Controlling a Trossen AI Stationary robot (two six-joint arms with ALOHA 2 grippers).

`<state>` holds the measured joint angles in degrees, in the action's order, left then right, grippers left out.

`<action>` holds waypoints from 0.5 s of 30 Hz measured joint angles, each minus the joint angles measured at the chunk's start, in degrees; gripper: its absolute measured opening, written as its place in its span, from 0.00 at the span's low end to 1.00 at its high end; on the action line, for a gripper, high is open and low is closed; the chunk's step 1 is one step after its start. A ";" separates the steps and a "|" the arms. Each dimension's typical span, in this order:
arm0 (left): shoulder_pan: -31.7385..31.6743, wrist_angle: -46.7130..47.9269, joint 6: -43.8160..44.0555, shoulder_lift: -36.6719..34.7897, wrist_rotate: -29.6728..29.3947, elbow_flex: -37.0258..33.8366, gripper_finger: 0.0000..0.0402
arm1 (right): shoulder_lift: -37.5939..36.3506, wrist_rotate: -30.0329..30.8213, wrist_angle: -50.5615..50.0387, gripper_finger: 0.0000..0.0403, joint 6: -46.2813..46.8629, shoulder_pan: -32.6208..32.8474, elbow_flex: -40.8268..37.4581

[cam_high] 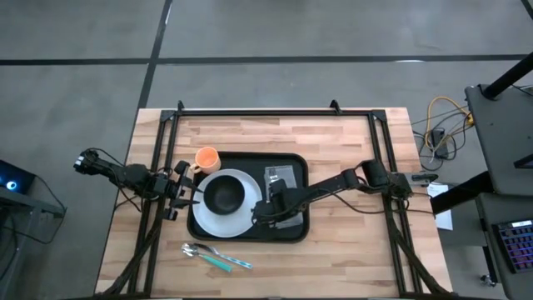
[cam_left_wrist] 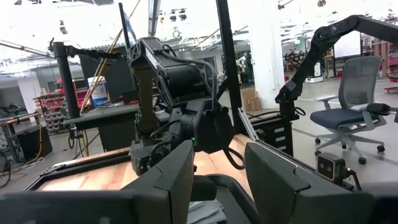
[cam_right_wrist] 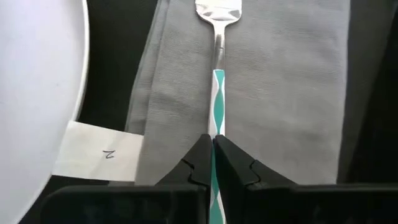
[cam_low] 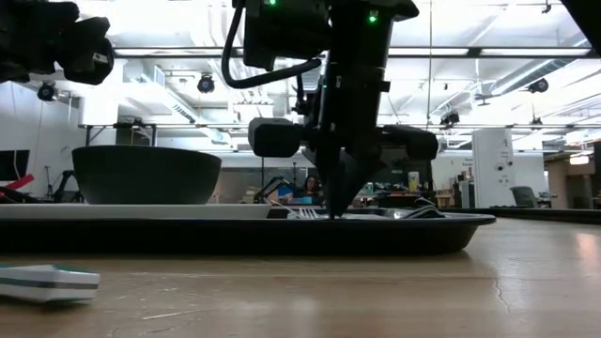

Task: Set up tray
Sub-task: Put the green fork on the gray napkin

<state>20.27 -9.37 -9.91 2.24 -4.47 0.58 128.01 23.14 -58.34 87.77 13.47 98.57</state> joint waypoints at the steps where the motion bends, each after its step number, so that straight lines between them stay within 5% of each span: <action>1: 0.00 -0.02 0.00 -0.02 0.01 -0.01 0.31 | -0.02 -0.10 -0.45 0.02 0.20 0.06 0.21; 15: 0.00 0.17 0.00 0.00 0.02 0.00 0.31 | -0.21 0.62 -3.57 0.02 2.46 1.31 0.49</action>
<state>20.27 -9.19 -9.91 2.24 -4.45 0.58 127.79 23.77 -61.91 90.24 14.78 99.07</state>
